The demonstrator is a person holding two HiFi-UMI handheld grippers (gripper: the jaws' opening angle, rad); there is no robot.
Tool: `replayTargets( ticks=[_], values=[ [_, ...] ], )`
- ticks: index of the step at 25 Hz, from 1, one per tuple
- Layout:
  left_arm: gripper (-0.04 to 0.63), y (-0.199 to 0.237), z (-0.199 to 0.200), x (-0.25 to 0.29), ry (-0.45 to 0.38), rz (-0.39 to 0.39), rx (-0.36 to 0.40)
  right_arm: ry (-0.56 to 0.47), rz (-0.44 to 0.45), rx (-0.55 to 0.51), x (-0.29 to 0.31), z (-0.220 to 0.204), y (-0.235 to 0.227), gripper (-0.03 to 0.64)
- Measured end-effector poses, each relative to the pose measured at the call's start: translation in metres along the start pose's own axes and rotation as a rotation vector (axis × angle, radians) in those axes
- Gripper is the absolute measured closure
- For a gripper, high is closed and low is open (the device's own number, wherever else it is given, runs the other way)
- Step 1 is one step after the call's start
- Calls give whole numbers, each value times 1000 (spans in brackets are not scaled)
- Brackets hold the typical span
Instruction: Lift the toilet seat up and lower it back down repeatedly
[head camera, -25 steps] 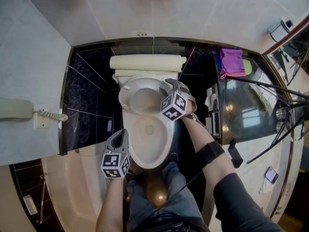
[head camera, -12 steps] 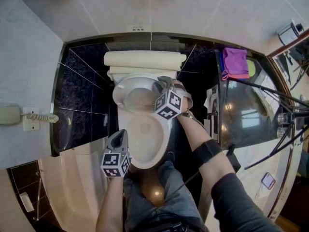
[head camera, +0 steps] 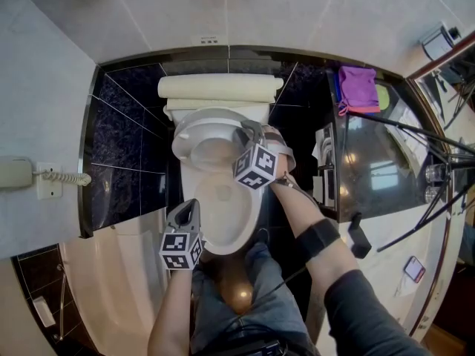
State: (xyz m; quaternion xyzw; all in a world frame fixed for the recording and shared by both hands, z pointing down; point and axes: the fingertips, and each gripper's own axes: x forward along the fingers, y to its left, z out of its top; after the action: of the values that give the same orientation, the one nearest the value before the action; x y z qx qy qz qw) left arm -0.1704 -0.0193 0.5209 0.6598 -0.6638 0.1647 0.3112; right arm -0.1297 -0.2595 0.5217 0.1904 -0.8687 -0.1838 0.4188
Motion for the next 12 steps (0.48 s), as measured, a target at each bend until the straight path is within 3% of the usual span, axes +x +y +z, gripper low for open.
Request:
replayTargets(
  ticks=[12],
  values=[
    [595, -6, -52, -10, 55, -12, -4, -20, -34, -30, -57, -3, 54, 522]
  ],
)
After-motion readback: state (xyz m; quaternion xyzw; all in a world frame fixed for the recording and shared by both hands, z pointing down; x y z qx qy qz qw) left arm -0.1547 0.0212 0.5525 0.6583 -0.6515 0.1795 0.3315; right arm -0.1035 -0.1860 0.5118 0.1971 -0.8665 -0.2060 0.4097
